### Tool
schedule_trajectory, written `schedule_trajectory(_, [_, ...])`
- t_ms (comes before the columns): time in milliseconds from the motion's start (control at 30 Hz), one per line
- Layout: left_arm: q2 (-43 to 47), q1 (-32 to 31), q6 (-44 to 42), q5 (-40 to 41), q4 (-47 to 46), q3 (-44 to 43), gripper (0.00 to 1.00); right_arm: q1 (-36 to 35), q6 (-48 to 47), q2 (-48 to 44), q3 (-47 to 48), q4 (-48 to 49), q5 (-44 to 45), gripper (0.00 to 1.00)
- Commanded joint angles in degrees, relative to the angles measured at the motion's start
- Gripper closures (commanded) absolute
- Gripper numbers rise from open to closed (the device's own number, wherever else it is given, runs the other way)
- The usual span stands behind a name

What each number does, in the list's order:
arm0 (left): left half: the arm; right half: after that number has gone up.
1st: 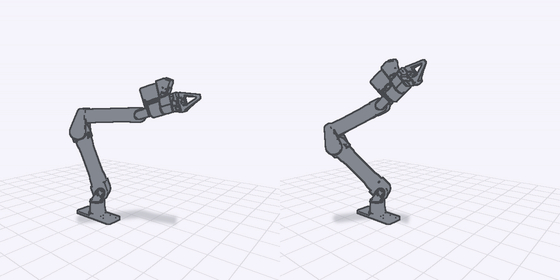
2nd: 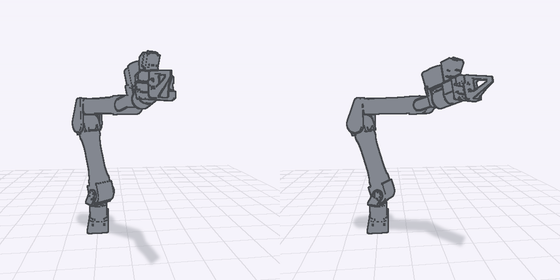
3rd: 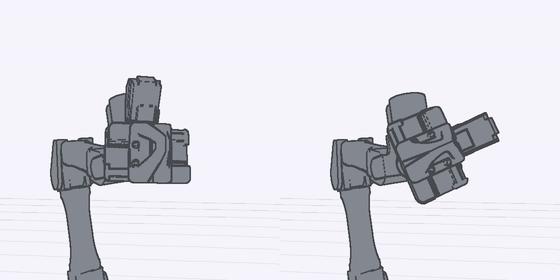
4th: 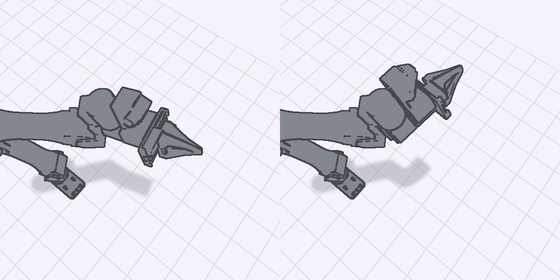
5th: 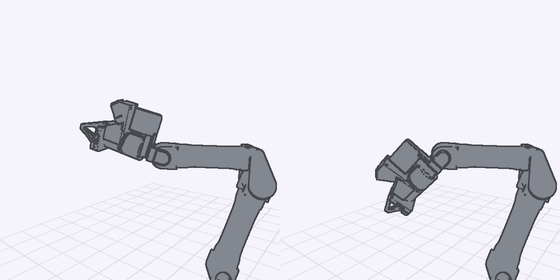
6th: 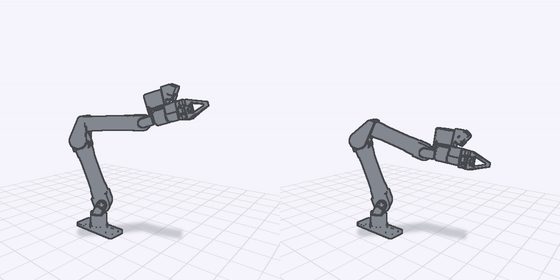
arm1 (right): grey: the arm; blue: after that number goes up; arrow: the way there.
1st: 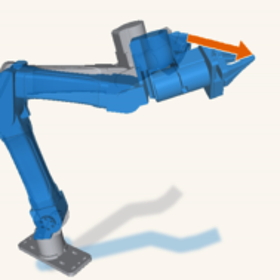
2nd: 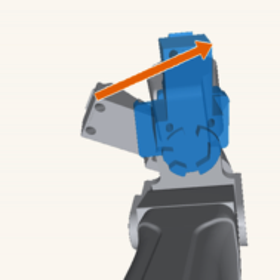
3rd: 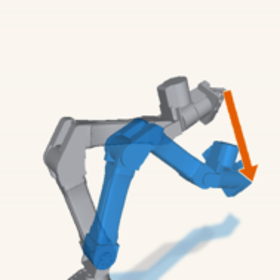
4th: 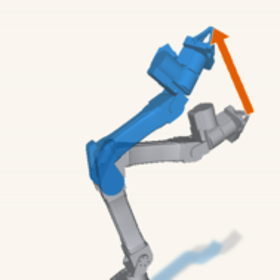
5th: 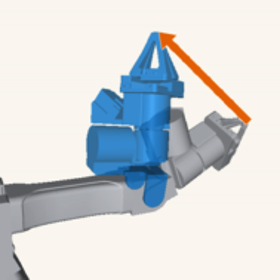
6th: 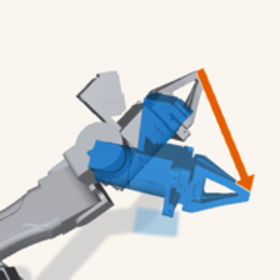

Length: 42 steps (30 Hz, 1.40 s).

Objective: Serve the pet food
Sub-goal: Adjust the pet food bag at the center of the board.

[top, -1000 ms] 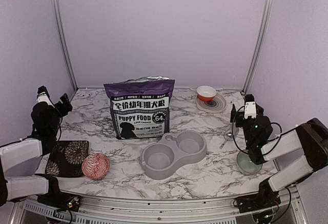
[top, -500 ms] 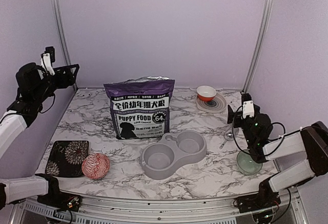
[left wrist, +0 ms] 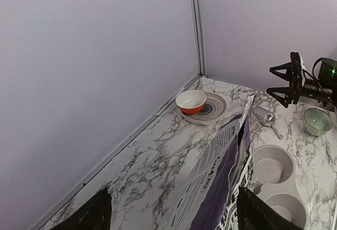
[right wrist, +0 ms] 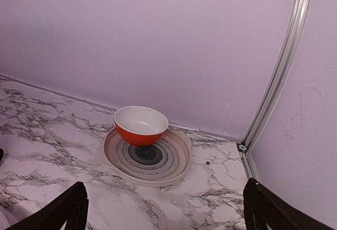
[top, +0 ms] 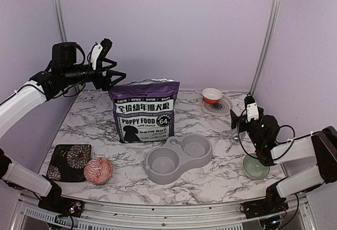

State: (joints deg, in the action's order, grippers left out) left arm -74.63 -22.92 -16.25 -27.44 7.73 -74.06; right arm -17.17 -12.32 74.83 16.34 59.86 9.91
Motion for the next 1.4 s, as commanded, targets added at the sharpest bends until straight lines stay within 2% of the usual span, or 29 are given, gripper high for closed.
schedule_trajectory(0, [-5.52, -2.98, -10.62, -6.54, 9.17, -7.24, 0.19, -0.58, -0.74, -1.04, 1.8, -1.03, -0.87, 0.0])
schedule_trajectory(267, [-13.46, -5.2, -15.27, -9.32, 18.91, -16.72, 0.25, -0.59, -1.12, -0.97, 1.82, -1.34, -0.78, 0.0])
schedule_trajectory(467, [-18.09, -7.19, -18.37, -7.24, 26.1, -21.43, 0.36, -0.59, -0.65, -0.5, 2.11, -1.75, -0.86, 0.0])
schedule_trajectory(633, [-20.16, -8.22, -19.77, -6.01, 27.4, -22.55, 0.43, -0.57, -0.52, -0.38, 2.23, -1.87, -0.97, 0.0])
schedule_trajectory(733, [-21.41, -8.63, -20.66, -4.74, 27.41, -23.07, 0.53, -0.58, -0.42, -0.36, 2.27, -2.03, -0.97, 0.0])
schedule_trajectory(867, [-23.19, -9.21, -21.73, -2.77, 27.75, -24.7, 0.71, -0.59, -0.57, -1.0, 2.19, -2.61, -0.74, 0.0])
schedule_trajectory(933, [-23.45, -9.61, -22.87, -1.53, 27.92, -24.92, 0.83, -0.59, -0.23, -1.84, 1.99, -3.17, -0.63, 0.0])
schedule_trajectory(1000, [-23.31, -9.97, -25.28, -0.35, 28.11, -24.12, 1.0, -0.57, 0.24, -2.29, 1.84, -2.87, -1.1, 0.0])
schedule_trajectory(1100, [-22.77, -10.11, -28.49, 2.0, 28.08, -22.69, 1.0, -0.56, 0.33, -1.19, 2.22, -2.74, -1.49, 0.0])
schedule_trajectory(1367, [-21.85, -10.04, -26.49, 5.53, 28.1, -23.92, 1.0, -0.54, 0.26, -0.98, 2.28, -2.93, -1.43, 0.0])
